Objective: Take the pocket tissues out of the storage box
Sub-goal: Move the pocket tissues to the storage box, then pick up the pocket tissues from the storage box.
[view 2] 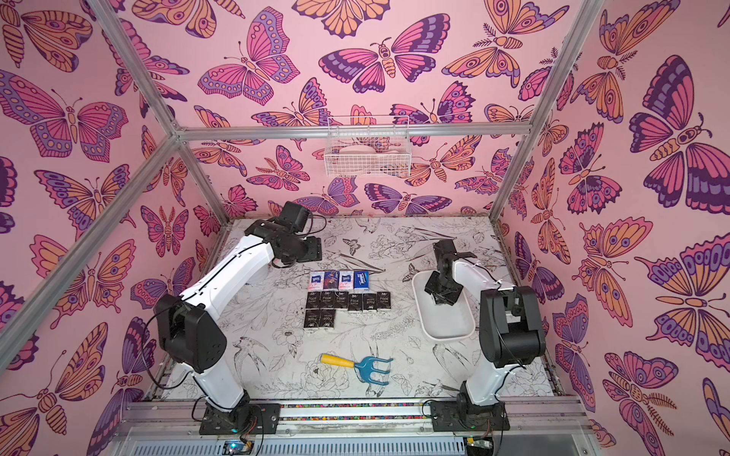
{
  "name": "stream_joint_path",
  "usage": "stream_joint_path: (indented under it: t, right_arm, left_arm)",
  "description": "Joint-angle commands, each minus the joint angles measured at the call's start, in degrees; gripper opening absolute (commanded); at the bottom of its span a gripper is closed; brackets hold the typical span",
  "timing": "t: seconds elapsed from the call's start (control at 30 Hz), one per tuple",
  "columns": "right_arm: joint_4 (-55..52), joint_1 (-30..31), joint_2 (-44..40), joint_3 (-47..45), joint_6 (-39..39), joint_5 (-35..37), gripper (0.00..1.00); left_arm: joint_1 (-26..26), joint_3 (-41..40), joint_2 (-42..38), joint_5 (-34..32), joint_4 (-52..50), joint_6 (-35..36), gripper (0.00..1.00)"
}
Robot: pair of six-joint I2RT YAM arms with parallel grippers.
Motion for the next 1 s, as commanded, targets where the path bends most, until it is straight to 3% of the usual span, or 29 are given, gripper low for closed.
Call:
stream_joint_path:
  t: [0.0, 0.23, 0.5, 0.97]
  right_arm:
    - [-2.6, -0.3, -4.0, 0.4, -1.6, -0.8, 0.57]
    - [-0.9, -0.5, -7.4, -3.9, 1.0, -0.6, 0.60]
    - [14.3, -1.1, -12.5, -12.7, 8.9, 0.0, 0.59]
    - [20.6, -3.4, -10.4, -16.4, 13.2, 0.8, 0.57]
  left_arm:
    - [0.5, 1.3, 1.0, 0.7, -0.2, 0.8, 0.74]
    - [0.4, 2.0, 1.1, 1.5, -0.2, 0.8, 0.74]
    - [0.4, 1.0, 0.1, 0.9, -0.3, 1.3, 0.74]
    - [0.4, -0.1, -0.4, 0.4, -0.3, 1.5, 0.74]
